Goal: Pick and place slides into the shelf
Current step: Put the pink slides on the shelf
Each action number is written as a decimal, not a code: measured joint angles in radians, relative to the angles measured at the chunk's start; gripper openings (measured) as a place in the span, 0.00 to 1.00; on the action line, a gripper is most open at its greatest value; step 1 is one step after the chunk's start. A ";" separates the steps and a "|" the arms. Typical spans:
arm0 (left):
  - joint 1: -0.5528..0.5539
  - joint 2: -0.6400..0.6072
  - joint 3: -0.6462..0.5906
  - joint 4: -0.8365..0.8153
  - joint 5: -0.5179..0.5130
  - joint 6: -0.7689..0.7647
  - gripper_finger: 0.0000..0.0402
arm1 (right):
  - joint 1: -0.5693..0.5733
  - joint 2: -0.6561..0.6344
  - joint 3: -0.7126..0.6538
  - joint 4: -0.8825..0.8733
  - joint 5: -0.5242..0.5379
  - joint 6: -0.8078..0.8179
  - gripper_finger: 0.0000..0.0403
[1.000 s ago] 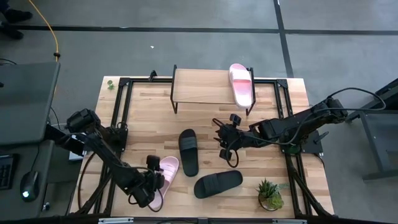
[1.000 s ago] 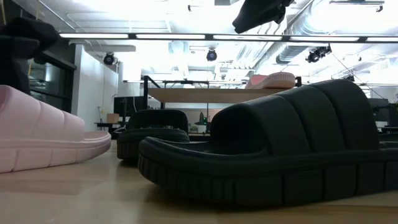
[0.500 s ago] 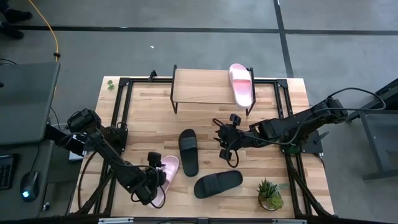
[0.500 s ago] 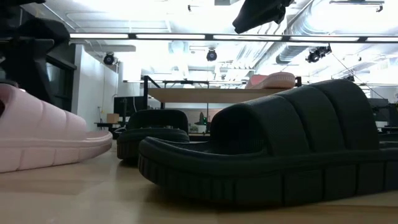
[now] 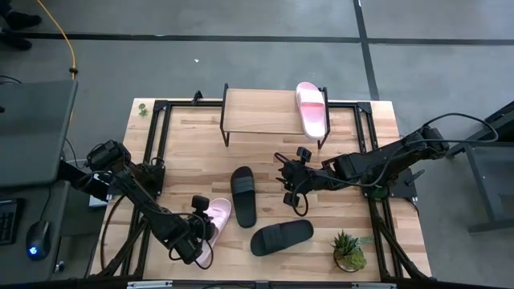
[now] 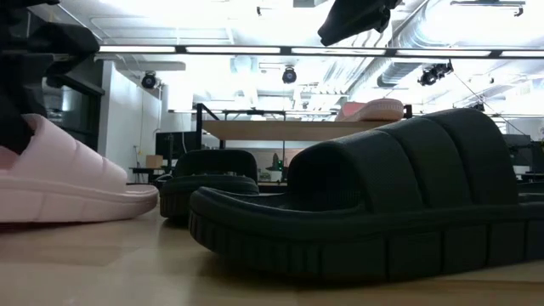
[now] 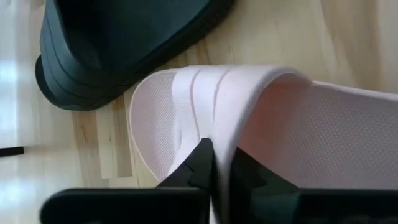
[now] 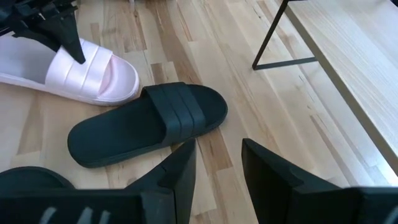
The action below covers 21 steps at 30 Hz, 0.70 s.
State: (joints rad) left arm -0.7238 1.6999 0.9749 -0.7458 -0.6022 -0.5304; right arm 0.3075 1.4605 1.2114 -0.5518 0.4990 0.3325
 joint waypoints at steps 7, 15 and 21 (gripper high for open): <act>0.000 0.000 0.001 -0.031 0.005 -0.024 0.05 | 0.000 0.000 0.000 0.000 0.000 -0.001 0.30; -0.003 -0.002 0.000 -0.125 0.023 -0.087 0.03 | 0.000 0.000 0.000 0.000 0.000 0.000 0.30; -0.003 -0.004 0.037 -0.313 0.053 -0.215 0.02 | 0.006 0.000 0.000 0.000 0.000 -0.063 0.30</act>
State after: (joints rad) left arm -0.7265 1.6962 1.0115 -1.0586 -0.5487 -0.7456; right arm 0.3139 1.4605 1.2114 -0.5522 0.4993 0.2694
